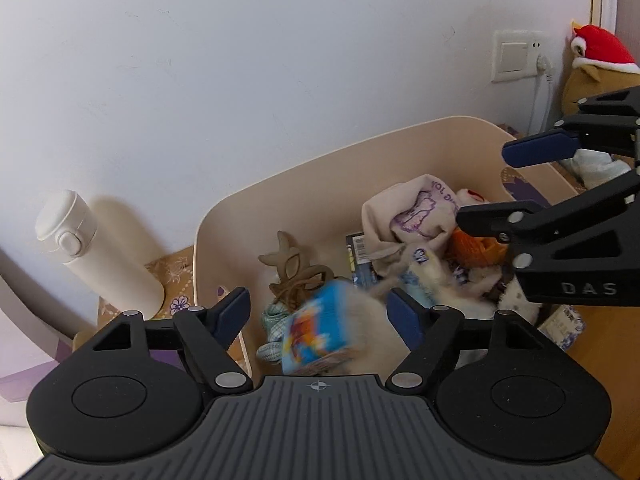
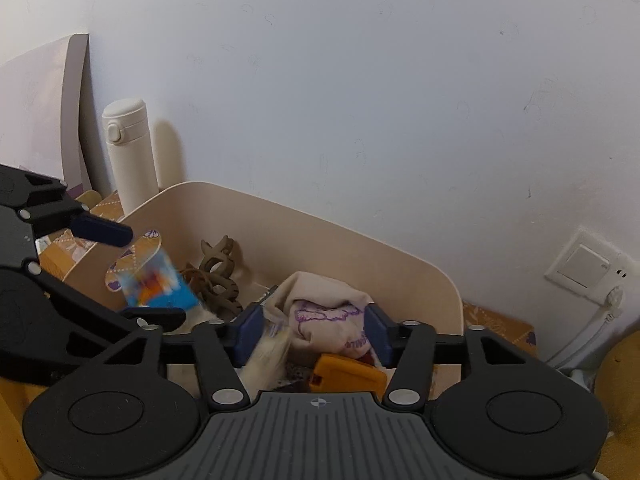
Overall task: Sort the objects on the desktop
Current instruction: 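Drop tissue pack and bread bag into the basket and open both grippers, then grasp the orange cloth with the left gripper while the right grasps the patterned tissue box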
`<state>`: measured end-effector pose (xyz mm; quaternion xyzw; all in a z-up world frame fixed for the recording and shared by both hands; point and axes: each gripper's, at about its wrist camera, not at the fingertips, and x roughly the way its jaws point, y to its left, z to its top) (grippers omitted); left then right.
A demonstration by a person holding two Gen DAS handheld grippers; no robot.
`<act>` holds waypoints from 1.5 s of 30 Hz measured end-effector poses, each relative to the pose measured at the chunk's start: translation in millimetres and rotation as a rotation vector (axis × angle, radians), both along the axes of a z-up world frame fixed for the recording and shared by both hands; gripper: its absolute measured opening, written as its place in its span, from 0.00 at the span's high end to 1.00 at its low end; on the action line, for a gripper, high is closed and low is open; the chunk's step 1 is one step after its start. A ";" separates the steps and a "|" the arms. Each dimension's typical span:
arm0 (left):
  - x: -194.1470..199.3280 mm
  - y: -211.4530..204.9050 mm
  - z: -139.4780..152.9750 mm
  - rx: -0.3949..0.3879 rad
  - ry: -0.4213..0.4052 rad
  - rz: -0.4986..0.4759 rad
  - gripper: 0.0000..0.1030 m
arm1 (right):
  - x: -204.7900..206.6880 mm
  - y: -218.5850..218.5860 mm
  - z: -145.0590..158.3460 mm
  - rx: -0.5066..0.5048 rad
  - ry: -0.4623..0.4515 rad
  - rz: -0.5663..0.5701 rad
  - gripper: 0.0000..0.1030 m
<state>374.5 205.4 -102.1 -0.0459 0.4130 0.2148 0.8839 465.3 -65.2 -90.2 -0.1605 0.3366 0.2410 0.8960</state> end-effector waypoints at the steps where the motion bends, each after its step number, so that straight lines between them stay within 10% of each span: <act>1: -0.9 -0.6 0.5 -0.005 0.000 -0.001 0.25 | -0.6 -10.4 6.4 0.005 -0.002 -0.002 0.38; 14: -21.8 -35.8 21.5 0.024 -0.042 0.023 0.19 | -40.1 -66.3 36.9 0.091 -0.087 -0.091 0.00; 27: -36.5 -97.2 -17.1 -0.086 0.045 -0.088 0.18 | -69.3 -124.4 -3.1 0.141 0.017 -0.158 0.00; 45: -6.2 -81.8 -81.6 -0.231 0.094 0.062 0.18 | -65.2 -104.1 -83.4 0.000 0.152 -0.085 0.00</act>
